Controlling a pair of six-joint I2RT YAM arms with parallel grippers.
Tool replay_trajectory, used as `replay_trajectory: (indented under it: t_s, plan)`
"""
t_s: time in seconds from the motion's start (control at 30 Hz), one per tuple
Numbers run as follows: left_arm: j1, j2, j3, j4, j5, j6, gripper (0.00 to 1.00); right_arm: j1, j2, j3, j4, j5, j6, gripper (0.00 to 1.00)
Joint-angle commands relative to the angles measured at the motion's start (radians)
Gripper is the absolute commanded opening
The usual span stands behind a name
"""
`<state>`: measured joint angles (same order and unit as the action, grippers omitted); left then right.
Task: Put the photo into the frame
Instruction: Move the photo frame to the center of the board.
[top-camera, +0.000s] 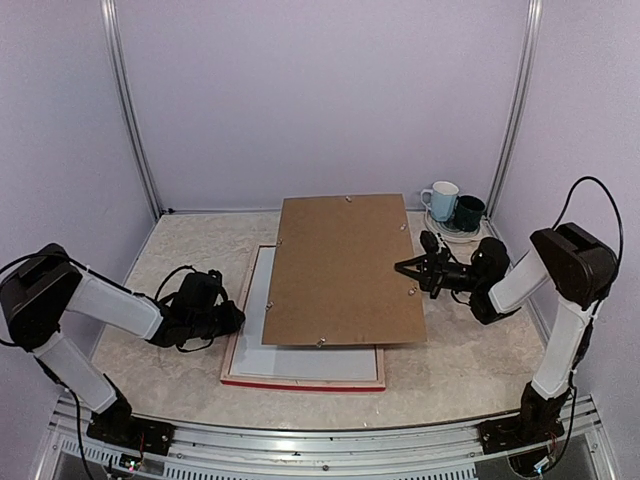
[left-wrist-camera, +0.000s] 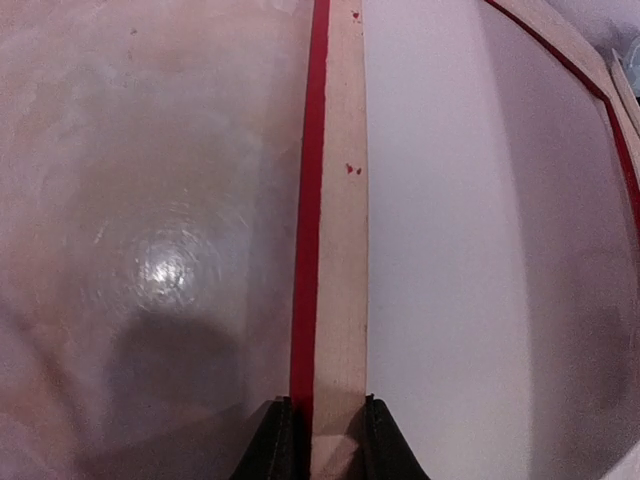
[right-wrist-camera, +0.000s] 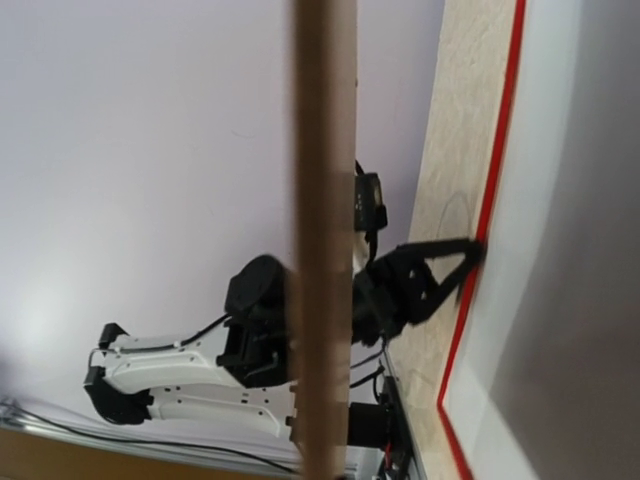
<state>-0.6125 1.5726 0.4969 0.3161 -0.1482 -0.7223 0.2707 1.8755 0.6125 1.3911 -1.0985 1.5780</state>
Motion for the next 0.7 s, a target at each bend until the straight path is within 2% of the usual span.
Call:
replay_trajectory:
  t_s: [0.0, 0.2, 0.43, 0.67]
  plan:
    - [-0.098, 0.041, -0.019, -0.029, 0.022, -0.169, 0.1, -0.011, -0.045, -0.011, 0.002, -0.024, -0.066, 0.0]
    - [-0.164, 0.067, 0.014, -0.048, -0.017, -0.266, 0.12, -0.022, -0.056, -0.072, 0.024, -0.034, -0.071, 0.0]
    - [-0.181, 0.014, 0.042, -0.1, -0.063, -0.263, 0.21, -0.026, -0.068, -0.082, -0.095, -0.041, -0.163, 0.0]
    - [-0.181, -0.03, 0.055, -0.159, -0.105, -0.252, 0.22, -0.03, -0.049, -0.08, -0.05, -0.041, -0.136, 0.0]
